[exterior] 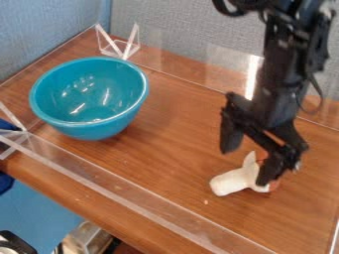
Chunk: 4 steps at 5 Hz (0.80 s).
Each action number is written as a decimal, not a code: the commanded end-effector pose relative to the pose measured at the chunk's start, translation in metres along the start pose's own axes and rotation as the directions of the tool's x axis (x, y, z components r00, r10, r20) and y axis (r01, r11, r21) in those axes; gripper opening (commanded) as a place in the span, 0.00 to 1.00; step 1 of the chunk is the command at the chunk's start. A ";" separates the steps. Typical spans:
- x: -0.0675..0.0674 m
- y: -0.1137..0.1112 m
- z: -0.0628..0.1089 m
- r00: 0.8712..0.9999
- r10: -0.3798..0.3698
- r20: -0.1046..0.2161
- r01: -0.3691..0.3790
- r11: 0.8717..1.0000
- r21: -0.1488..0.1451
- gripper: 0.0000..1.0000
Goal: Put the mushroom in the blue bowl
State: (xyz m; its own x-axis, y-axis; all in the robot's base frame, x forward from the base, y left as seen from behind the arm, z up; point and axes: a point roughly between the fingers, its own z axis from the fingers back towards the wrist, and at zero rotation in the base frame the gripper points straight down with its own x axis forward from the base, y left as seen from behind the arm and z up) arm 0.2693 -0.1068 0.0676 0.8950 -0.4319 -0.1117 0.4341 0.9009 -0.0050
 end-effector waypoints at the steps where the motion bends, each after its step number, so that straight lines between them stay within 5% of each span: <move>1: -0.001 -0.002 0.001 0.999 -0.035 0.031 0.034 0.999 0.021 1.00; 4: 0.001 0.006 -0.018 0.997 -0.056 0.049 0.053 0.997 0.058 1.00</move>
State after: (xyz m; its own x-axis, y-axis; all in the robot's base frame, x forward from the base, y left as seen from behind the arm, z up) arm 0.2675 -0.0992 0.0412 0.8742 -0.4765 -0.0933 0.4816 0.8755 0.0406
